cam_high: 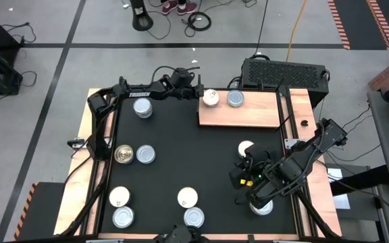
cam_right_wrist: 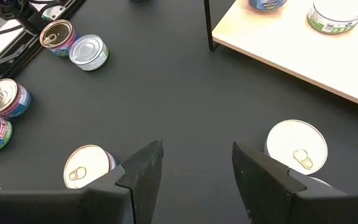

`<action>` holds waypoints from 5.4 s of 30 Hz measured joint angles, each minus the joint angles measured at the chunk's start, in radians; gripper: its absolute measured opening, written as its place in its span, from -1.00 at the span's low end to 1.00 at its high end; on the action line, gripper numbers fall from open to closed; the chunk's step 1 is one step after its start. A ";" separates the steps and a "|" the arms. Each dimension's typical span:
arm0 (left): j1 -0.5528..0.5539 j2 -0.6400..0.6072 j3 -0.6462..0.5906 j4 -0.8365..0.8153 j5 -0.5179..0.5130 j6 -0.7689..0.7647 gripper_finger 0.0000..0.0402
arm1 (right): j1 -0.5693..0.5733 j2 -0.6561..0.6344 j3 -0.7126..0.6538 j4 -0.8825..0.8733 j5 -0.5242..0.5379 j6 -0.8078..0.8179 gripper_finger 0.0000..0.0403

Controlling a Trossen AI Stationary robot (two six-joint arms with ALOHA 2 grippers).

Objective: Stack canned seafood by type on shelf
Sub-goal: Put the blue pink tuna can on the shelf, then put the green tuna can on the shelf aligned with the other green tuna can

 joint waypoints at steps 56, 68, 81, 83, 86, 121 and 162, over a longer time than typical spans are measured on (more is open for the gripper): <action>0.066 -0.811 -0.344 -1.240 -0.177 0.938 -0.81 | -0.092 0.000 0.000 0.322 0.026 -0.486 -0.07; -0.071 -0.797 -0.344 -1.090 -0.394 1.367 -0.73 | -0.139 0.000 0.000 0.323 0.028 -0.553 -0.07; -0.045 -0.624 -0.344 -1.040 -0.442 1.369 -0.03 | -0.138 0.000 0.000 0.314 0.029 -0.576 -0.07; -0.045 -0.595 -0.344 -0.993 -0.510 1.336 -0.04 | -0.138 0.000 0.000 0.312 0.029 -0.577 -0.07; -0.044 -0.565 -0.344 -0.928 -0.558 1.291 -0.04 | -0.138 0.000 0.000 0.312 0.030 -0.587 -0.07; -0.092 -0.470 -0.470 -0.806 -0.789 1.178 -0.97 | -0.140 0.001 0.000 0.310 0.030 -0.602 -0.07; -0.827 -0.411 0.053 -1.029 -0.590 0.837 -1.00 | -0.168 -0.088 0.000 0.053 0.077 -0.415 -0.07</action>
